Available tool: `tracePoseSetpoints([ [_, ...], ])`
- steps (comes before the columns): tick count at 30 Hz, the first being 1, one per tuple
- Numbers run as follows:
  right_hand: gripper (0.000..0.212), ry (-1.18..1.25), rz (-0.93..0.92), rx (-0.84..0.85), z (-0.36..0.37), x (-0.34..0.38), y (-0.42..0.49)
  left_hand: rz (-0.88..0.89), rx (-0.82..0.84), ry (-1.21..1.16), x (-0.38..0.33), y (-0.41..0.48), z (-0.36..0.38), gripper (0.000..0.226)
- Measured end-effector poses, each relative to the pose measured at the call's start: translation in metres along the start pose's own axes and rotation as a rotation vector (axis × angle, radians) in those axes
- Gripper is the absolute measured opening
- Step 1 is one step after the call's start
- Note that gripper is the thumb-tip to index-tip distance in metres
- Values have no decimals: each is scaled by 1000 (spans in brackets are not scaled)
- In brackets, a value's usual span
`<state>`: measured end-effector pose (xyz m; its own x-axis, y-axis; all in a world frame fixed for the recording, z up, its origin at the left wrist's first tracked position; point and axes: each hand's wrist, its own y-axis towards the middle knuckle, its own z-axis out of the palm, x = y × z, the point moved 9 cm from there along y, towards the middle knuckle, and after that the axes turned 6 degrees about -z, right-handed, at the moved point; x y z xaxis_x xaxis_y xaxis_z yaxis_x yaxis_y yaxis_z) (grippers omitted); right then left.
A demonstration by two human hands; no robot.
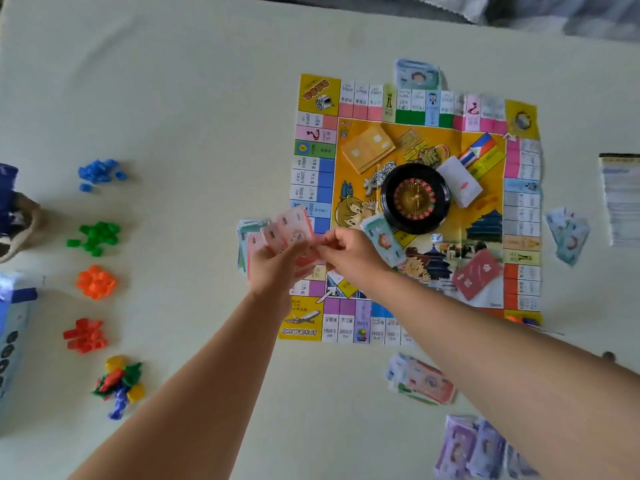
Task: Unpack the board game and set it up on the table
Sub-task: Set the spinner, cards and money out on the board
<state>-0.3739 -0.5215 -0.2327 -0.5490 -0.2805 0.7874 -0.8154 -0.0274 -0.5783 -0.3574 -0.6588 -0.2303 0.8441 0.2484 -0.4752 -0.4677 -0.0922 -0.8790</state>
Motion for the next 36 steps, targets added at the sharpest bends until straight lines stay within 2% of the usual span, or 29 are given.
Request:
tracePoseSetpoints([
  [4,7,71,16,-48,-53,-1,11,51,4,178,-10,3,48,15],
  [8,24,88,16,-65,-104,-4,26,60,59,389,-19,3,101,16],
  [12,16,16,0,-98,-164,-4,47,37,114,569,-29,12,153,17],
  [17,7,-115,-49,-58,-226,-1,78,-38,180,779,-46,36,212,21],
  [20,12,-105,-33,-133,-261,-1,102,-30,173,660,-67,49,242,23],
  [23,14,54,13,-261,-289,0,127,27,41,472,-95,65,251,19],
  [27,11,267,49,-330,-301,12,167,118,-74,280,-127,88,262,19],
  [30,7,317,52,-387,-304,24,193,174,-103,209,-142,98,272,14],
  [32,13,267,53,-456,-307,26,209,198,-113,215,-146,103,277,19],
  [36,14,-71,40,-519,-315,33,223,191,-77,271,-144,107,285,18],
])
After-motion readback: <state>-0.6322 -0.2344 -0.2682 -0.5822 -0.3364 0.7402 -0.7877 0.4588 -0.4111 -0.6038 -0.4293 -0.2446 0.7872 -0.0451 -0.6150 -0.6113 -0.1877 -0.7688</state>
